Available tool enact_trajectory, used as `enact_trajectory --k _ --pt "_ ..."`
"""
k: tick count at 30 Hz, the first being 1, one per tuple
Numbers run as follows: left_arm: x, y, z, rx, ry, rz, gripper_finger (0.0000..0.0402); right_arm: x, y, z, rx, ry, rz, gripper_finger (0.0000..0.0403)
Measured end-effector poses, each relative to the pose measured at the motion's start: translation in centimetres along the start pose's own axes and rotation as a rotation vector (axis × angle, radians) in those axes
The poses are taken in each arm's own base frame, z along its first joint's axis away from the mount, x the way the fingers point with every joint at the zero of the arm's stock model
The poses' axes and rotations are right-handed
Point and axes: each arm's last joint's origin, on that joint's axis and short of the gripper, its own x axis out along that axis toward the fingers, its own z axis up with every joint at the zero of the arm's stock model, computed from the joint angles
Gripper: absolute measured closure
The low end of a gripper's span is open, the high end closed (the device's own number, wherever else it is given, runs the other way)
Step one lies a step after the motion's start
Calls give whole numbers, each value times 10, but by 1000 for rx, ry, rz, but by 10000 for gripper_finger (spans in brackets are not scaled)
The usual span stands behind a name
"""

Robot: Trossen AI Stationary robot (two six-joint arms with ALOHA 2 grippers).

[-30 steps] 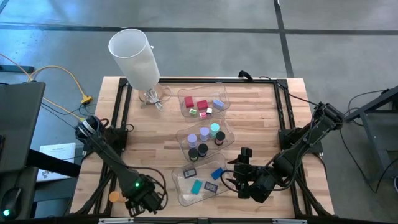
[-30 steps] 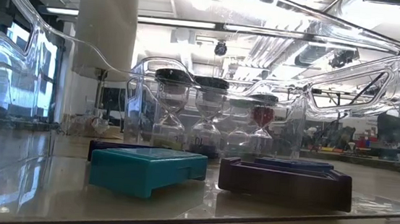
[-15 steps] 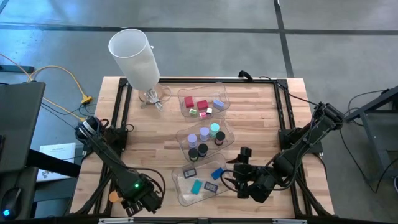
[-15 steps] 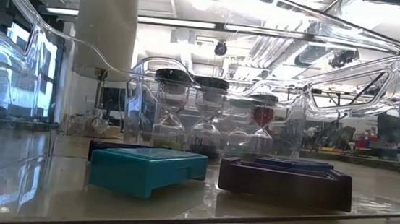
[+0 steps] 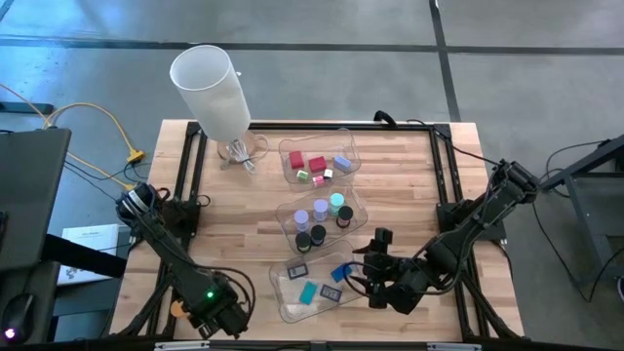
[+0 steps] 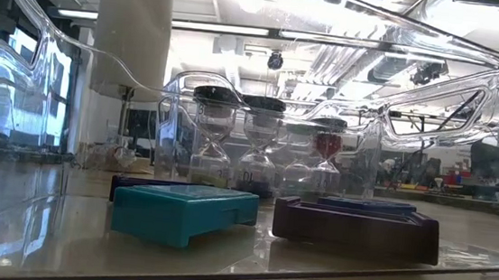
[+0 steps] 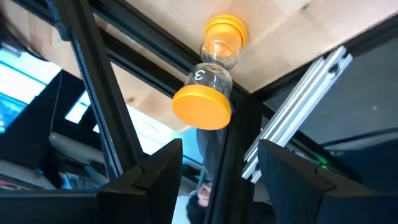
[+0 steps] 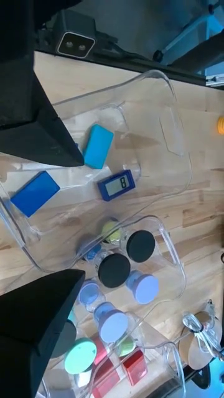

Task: Pick & Place Office items
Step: Put the yellow hourglass into the middle transparent bin

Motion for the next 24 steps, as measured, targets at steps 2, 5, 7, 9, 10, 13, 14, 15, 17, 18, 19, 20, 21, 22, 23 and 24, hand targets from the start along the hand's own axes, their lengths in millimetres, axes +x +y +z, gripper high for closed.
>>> enact_trajectory --k 2,5,7,9,10,13,14,15,17,18,19,20,21,22,23,24 --pt "0 0 0 -33 -7 1 201 0 0 0 0 0 0 129" --pt "0 0 0 -57 -18 2 201 0 0 0 0 0 1 129" --pt "0 0 1 -69 -24 3 201 0 0 0 0 0 0 129" --pt "0 0 1 -77 -33 6 201 0 0 0 -1 0 0 129" --pt "0 1 1 -81 -37 9 201 0 0 0 0 0 0 129" --pt "0 3 1 -113 -42 28 201 0 0 0 -1 1 0 129" --pt "0 4 1 -124 -42 37 198 0 0 0 -1 1 1 129" --pt "0 5 1 -134 -42 43 195 0 0 0 -2 1 1 129" --pt "0 5 1 -138 -43 43 183 0 0 0 -12 0 1 129" --pt "0 5 1 -138 -46 44 176 0 0 0 -20 0 1 129" --pt "1 5 1 -137 -50 45 169 0 0 0 -22 -1 2 129" --pt "1 5 0 -134 -57 46 163 0 0 1 -22 -5 4 129" --pt "1 5 0 -126 -65 47 157 0 1 1 -19 -7 6 129" --pt "1 5 0 -119 -69 48 152 0 1 1 -18 -9 7 129" --pt "1 5 0 -114 -68 49 147 0 1 1 -17 -9 8 129" --pt "1 5 0 -112 -68 49 142 0 1 1 -17 -9 7 129"
